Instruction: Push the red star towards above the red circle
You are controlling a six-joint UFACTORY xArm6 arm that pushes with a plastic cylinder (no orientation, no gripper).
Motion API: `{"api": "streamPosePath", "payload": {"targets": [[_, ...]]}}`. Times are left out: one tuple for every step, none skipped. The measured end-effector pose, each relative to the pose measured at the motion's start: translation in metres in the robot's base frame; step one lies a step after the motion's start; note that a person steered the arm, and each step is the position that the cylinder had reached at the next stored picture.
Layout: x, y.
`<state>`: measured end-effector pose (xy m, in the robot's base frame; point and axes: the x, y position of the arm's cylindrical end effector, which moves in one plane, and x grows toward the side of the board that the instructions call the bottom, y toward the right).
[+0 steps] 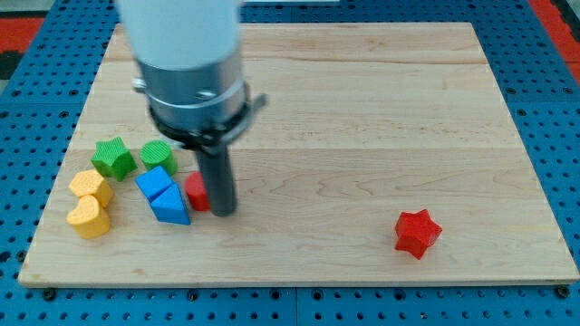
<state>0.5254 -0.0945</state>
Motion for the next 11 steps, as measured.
{"api": "streamPosePath", "payload": {"targets": [[-0.018,0.086],[-0.051,0.214],[-0.005,0.314],[0.072,0.295],[0.057,0.187],[0.033,0.148],[0.032,0.231],[0.005,0.225],[-0.006,0.115],[-0.01,0.072],[-0.013,0.153]]}}
